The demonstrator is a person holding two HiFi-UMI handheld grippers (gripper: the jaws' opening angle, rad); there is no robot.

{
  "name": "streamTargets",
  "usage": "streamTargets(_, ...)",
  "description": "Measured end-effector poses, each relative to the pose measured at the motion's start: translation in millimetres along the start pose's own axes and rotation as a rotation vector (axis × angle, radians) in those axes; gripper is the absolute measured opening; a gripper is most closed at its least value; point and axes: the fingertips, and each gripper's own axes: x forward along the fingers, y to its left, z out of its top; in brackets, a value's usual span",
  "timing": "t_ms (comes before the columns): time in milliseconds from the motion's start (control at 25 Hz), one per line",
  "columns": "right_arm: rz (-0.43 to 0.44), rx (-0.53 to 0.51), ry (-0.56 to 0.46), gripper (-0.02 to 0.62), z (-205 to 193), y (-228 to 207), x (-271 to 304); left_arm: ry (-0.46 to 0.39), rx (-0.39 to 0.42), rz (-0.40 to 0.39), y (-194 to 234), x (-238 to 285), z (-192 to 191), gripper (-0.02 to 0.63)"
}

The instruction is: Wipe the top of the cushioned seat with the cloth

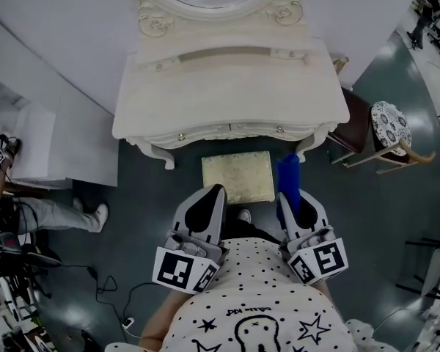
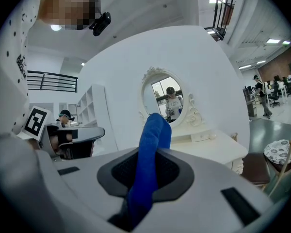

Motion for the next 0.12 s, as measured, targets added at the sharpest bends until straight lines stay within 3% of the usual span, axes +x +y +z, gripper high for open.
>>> streamTargets(120, 0.000, 0.005, -0.008, 0.063, 0.4, -3.5, -1.0, 0.005, 0.004, 0.002, -2.0, 2.2, -1.5, 0.009)
